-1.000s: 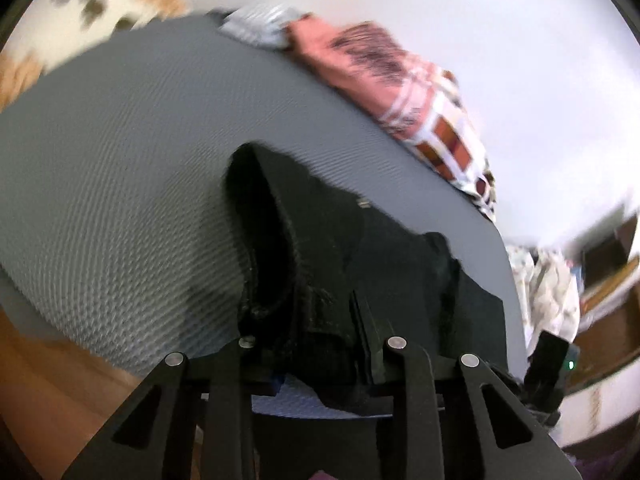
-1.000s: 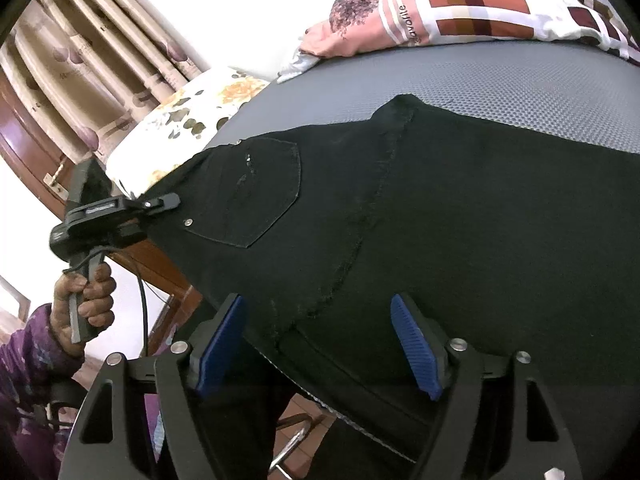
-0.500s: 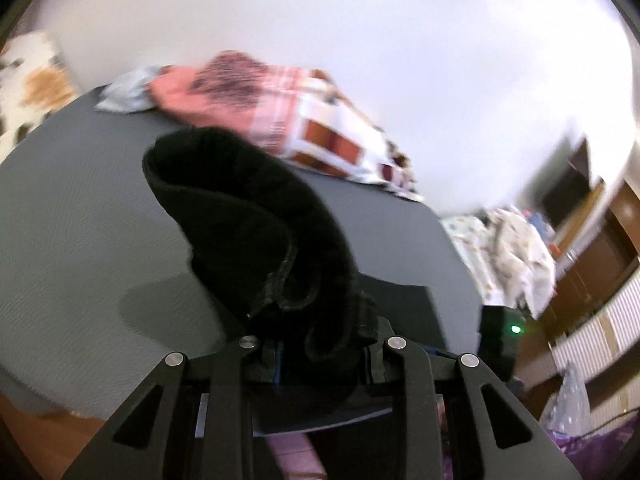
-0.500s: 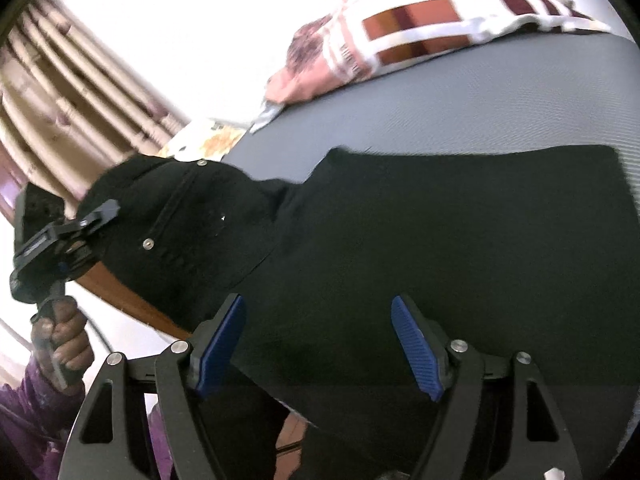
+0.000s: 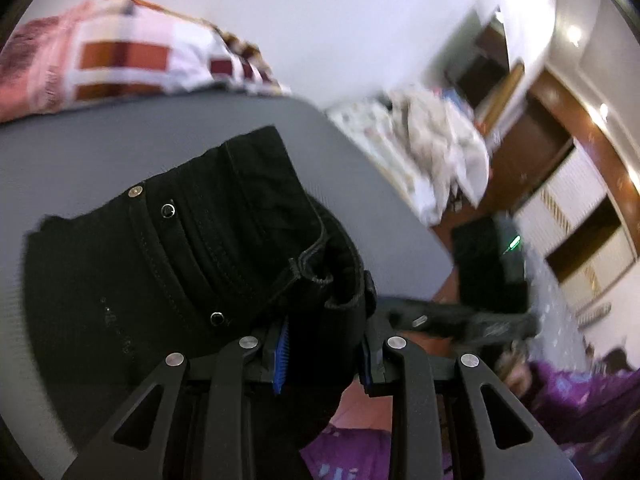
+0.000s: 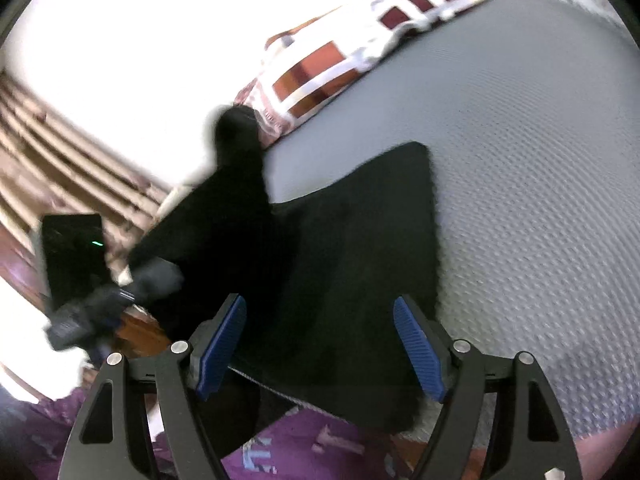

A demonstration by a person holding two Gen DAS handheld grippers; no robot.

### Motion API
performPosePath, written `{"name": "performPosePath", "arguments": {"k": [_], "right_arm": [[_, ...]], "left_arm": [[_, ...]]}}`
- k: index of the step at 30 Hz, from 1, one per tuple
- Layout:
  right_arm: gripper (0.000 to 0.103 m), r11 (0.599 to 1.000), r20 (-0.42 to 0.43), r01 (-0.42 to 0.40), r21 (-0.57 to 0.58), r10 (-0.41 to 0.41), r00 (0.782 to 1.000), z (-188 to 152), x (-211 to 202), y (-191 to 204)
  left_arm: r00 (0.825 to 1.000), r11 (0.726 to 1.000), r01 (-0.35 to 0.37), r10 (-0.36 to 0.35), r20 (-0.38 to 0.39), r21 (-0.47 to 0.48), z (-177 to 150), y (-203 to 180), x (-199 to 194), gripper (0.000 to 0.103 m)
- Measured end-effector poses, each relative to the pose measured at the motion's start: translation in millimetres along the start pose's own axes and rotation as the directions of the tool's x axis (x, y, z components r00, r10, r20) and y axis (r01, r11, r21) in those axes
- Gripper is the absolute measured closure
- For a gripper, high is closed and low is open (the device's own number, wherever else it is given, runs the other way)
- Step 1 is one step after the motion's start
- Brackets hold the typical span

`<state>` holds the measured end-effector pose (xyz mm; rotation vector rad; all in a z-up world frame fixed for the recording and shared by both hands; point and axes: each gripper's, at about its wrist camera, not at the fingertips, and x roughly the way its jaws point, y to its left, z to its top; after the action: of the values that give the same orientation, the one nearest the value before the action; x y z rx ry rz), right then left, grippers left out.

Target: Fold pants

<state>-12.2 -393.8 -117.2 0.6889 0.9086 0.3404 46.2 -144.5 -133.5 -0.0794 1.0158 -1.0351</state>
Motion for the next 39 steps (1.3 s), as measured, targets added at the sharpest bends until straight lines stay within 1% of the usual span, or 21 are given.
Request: {"name": "performPosePath", "arguments": {"k": [1,4,7,11,14,15,18,19,21,22,23,25,28,30,31,32,33,34,36,37,39], "right_arm": [[0.029,1.000,0.003,-0.011,0.018,0.011,1.000,-1,-2,-4],[0.028,0.998,0.012,-0.036,0.046,0.035,0.999,-3,-6,-10],[0.028,0.995,0.017,-0.077,0.066,0.076,0.997,-4,-9,-13],[0.028,0.978,0.037,-0.148,0.145,0.144,0.989,-5,-12,-25],[0.028,0.972,0.050,-0.155,0.174,0.149,0.988,-8,-16,-32],[0.028,0.972,0.054,-0.155,0.178,0.147,0.988,-8,-17,-33],[0.028,0.967,0.071,-0.162,0.196,0.150,0.986,-8,-21,-37],[0.028,0.964,0.077,-0.168,0.206,0.155,0.985,-8,-22,-39],[0.028,0.961,0.083,-0.171,0.217,0.156,0.984,-8,-25,-43],[0.028,0.960,0.087,-0.171,0.220,0.155,0.984,-8,-27,-44],[0.028,0.959,0.090,-0.172,0.223,0.156,0.984,-8,-29,-45],[0.028,0.957,0.096,-0.177,0.230,0.158,0.983,-8,-33,-47],[0.028,0.954,0.103,-0.178,0.240,0.157,0.982,-8,-38,-49],[0.028,0.958,0.117,-0.170,0.231,0.146,0.982,-6,-46,-49],[0.028,0.959,0.128,-0.168,0.227,0.142,0.982,-4,-49,-48],[0.028,0.959,0.143,-0.170,0.225,0.140,0.980,-1,-54,-48],[0.028,0.958,0.157,-0.177,0.227,0.143,0.977,1,-59,-49],[0.028,0.956,0.167,-0.184,0.230,0.148,0.975,4,-61,-48],[0.028,0.951,0.184,-0.199,0.235,0.158,0.970,7,-66,-47],[0.027,0.949,0.188,-0.205,0.238,0.162,0.969,8,-68,-47],[0.027,0.948,0.188,-0.202,0.244,0.158,0.969,8,-71,-45]], "left_arm": [[1.000,1.000,-0.003,0.003,-0.026,0.010,-2,-1,12,0.075],[0.998,0.997,-0.028,0.031,-0.056,0.067,-7,-11,27,0.074],[0.996,0.992,-0.043,0.051,-0.068,0.118,-5,-19,31,0.074],[0.996,0.987,-0.040,0.052,-0.074,0.158,-7,-24,29,0.073],[0.997,0.987,-0.008,0.020,-0.071,0.163,-2,-29,33,0.073],[0.997,0.986,-0.010,0.023,-0.074,0.168,0,-30,35,0.073],[0.990,0.983,-0.033,0.056,-0.127,0.180,2,-32,52,0.071],[0.988,0.983,-0.029,0.055,-0.144,0.180,1,-33,55,0.066],[0.986,0.982,-0.016,0.048,-0.161,0.189,0,-38,58,0.052],[0.985,0.982,-0.003,0.036,-0.169,0.190,1,-42,58,0.041],[0.986,0.982,0.016,0.016,-0.165,0.187,3,-46,56,0.033],[0.990,0.982,0.031,-0.004,-0.144,0.187,8,-54,48,0.025],[0.990,0.984,0.053,-0.029,-0.140,0.170,18,-57,37,0.024],[0.987,0.987,0.121,-0.109,-0.121,0.101,25,-49,22,0.024],[0.981,0.984,0.165,-0.157,-0.114,0.065,29,-43,16,0.019],[0.972,0.977,0.211,-0.206,-0.116,0.038,33,-37,15,0.011],[0.967,0.974,0.224,-0.218,-0.133,0.029,35,-35,18,0.011],[0.965,0.978,0.206,-0.200,-0.170,0.020,38,-34,27,0.011],[0.955,0.979,0.205,-0.199,-0.221,0.002,37,-38,39,0.011],[0.953,0.981,0.191,-0.180,-0.243,0.022,35,-43,43,0.011],[0.956,0.984,0.110,-0.065,-0.288,0.143,26,-60,49,0.011]]}}
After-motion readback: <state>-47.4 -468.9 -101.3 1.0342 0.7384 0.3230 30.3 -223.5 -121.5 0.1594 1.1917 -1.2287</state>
